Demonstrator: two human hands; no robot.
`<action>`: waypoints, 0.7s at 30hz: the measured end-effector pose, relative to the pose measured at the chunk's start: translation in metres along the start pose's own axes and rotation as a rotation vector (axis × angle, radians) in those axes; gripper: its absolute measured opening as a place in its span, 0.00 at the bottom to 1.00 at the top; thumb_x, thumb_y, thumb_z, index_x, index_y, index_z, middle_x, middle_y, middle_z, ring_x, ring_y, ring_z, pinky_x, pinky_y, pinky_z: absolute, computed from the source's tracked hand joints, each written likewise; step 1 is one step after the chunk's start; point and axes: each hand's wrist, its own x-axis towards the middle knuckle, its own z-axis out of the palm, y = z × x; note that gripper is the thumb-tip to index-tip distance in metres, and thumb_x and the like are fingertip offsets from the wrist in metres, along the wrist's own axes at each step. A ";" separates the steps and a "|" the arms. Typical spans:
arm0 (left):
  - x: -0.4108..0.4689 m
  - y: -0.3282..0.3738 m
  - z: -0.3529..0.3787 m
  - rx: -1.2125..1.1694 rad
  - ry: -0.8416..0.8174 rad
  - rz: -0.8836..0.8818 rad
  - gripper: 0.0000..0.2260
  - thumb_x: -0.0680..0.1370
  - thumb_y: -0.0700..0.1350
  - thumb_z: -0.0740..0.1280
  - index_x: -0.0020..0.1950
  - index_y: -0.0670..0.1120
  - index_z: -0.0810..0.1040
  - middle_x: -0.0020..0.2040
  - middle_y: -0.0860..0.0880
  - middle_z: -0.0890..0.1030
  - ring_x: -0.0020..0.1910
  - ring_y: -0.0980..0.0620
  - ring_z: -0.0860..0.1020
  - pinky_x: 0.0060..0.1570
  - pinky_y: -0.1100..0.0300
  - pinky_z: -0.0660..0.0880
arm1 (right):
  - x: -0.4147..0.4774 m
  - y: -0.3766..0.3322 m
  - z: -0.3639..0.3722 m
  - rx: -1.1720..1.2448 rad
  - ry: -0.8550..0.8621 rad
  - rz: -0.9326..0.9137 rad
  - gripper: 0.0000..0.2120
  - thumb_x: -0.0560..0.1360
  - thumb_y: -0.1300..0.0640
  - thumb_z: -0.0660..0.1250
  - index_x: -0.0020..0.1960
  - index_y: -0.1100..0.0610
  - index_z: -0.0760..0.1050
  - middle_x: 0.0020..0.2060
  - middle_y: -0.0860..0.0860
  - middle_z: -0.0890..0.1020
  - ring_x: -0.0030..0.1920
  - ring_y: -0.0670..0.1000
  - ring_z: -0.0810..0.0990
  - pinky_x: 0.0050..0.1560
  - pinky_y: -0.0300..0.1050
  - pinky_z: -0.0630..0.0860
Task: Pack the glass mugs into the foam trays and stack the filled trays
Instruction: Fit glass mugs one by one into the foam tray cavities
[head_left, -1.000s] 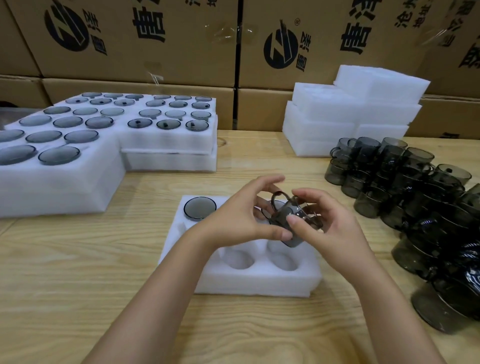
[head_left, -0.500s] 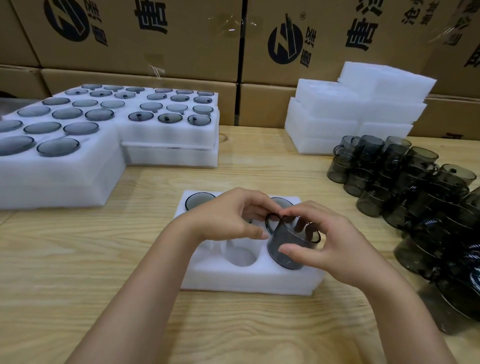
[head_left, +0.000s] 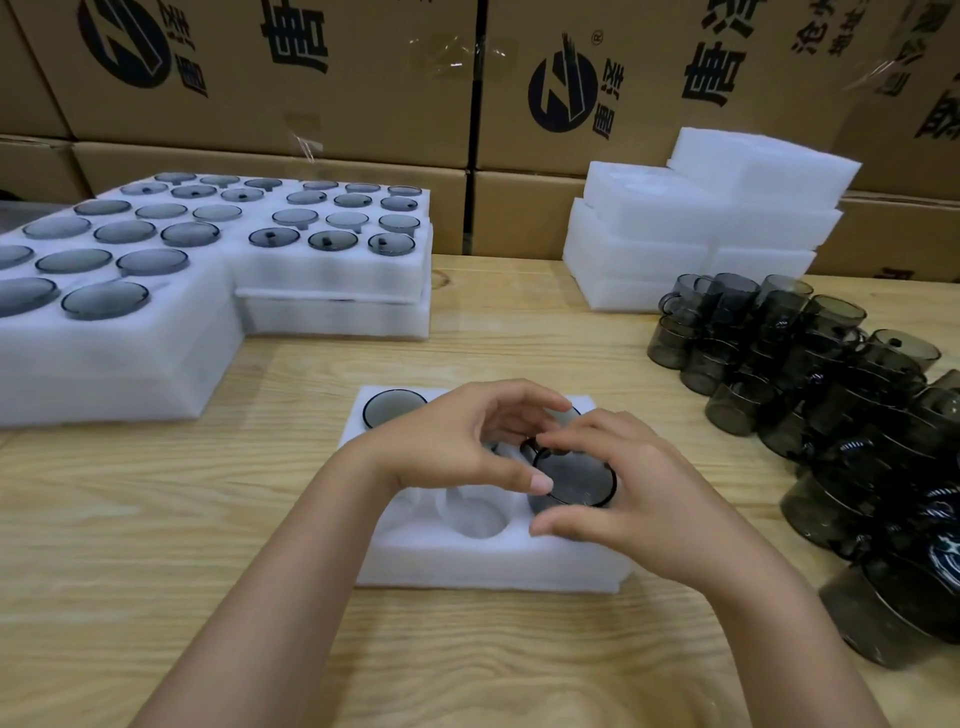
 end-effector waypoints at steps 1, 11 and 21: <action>0.000 0.000 0.001 -0.005 0.006 -0.002 0.29 0.70 0.34 0.75 0.68 0.48 0.71 0.59 0.48 0.79 0.60 0.56 0.78 0.63 0.59 0.72 | 0.002 -0.002 0.000 0.073 0.043 0.021 0.27 0.60 0.29 0.67 0.54 0.42 0.77 0.51 0.34 0.74 0.57 0.34 0.69 0.53 0.24 0.62; -0.016 -0.005 -0.042 0.056 0.455 -0.086 0.29 0.73 0.34 0.70 0.70 0.51 0.68 0.58 0.49 0.79 0.60 0.55 0.77 0.61 0.62 0.72 | 0.052 -0.018 0.033 -0.344 -0.164 0.249 0.40 0.70 0.30 0.34 0.77 0.49 0.43 0.77 0.45 0.43 0.75 0.47 0.35 0.74 0.53 0.36; -0.023 -0.063 -0.052 -0.321 0.713 -0.192 0.15 0.77 0.33 0.61 0.62 0.42 0.76 0.52 0.47 0.82 0.51 0.55 0.78 0.45 0.72 0.72 | 0.049 -0.004 0.054 -0.489 -0.146 0.260 0.34 0.74 0.32 0.36 0.77 0.45 0.41 0.76 0.44 0.41 0.75 0.48 0.36 0.73 0.57 0.35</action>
